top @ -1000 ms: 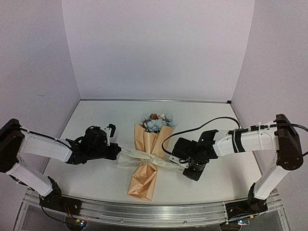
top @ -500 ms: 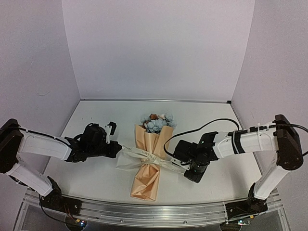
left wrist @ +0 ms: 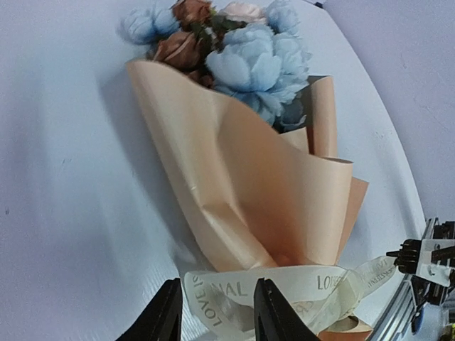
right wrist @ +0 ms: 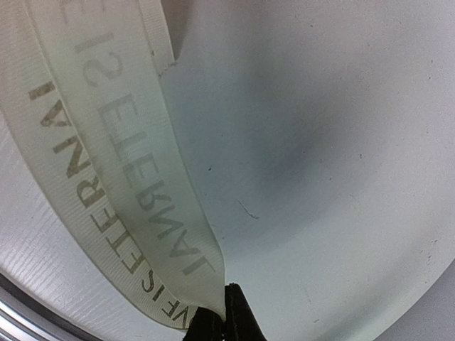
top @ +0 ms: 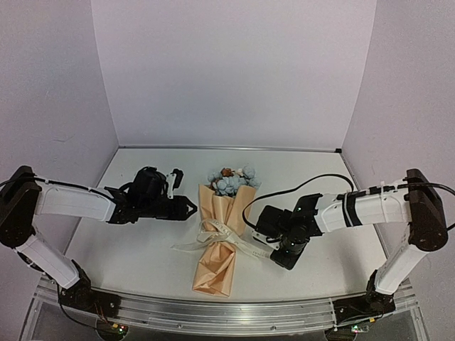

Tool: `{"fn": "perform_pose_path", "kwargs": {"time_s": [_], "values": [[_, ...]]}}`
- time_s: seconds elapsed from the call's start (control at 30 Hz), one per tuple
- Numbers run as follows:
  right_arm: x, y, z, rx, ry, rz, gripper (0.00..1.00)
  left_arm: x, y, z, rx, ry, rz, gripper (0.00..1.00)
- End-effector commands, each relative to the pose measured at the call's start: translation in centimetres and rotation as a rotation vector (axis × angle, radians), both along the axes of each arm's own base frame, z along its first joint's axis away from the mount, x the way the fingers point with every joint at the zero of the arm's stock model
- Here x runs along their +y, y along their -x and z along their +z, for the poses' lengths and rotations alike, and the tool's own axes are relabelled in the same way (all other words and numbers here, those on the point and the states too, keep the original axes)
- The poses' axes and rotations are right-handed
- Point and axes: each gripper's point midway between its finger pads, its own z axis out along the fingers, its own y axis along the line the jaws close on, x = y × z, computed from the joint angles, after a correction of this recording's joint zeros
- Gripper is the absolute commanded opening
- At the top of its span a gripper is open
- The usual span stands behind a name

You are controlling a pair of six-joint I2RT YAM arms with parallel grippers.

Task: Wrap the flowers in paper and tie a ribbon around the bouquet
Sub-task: Tie the half-tied ribbon around the folded bouquet.

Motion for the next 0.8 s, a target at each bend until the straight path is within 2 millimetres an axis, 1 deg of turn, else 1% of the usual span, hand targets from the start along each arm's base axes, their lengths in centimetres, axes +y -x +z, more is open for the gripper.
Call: {"fn": "perform_pose_path", "kwargs": {"time_s": [0.0,0.07,0.1,0.13,0.17,0.23,0.27,0.33,0.4,0.57,0.77], "values": [[1.1,-0.7,0.6,-0.02,-0.033,-0.021,0.0,1.6,1.3,1.8,0.144,0.058,0.117,0.38],[1.3,-0.7,0.7,-0.019,-0.042,-0.021,0.0,1.2,2.8,2.1,0.199,0.114,0.095,0.37],[1.4,-0.7,0.7,-0.016,-0.046,-0.021,0.0,0.4,3.8,2.3,0.219,0.134,0.061,0.36],[1.6,-0.7,0.7,-0.015,-0.052,-0.02,0.0,-0.2,4.3,2.3,0.202,0.118,0.037,0.35],[1.7,-0.8,0.7,-0.015,-0.054,-0.019,0.0,-1.1,5.4,2.1,0.174,0.084,-0.009,0.35],[1.9,-0.8,0.7,-0.014,-0.06,-0.016,0.0,-2.5,6.7,1.4,0.116,0.014,-0.079,0.35],[2.0,-0.8,0.8,-0.014,-0.064,-0.015,0.0,-2.9,6.8,1.1,0.097,0.0,-0.097,0.35],[2.1,-0.9,0.9,-0.015,-0.068,-0.015,0.0,-3.3,6.8,-0.1,0.068,-0.05,-0.131,0.35],[2.2,-0.9,1.0,-0.019,-0.073,-0.016,0.0,-3.8,6.8,-0.8,0.038,-0.091,-0.163,0.37],[2.3,-1.1,1.2,-0.028,-0.078,-0.015,0.0,-4.8,6.0,-1.3,-0.036,-0.176,-0.206,0.4],[2.4,-1.3,1.4,-0.039,-0.08,-0.013,0.0,-5.9,6.4,-1.2,-0.099,-0.225,-0.289,0.41]]}}
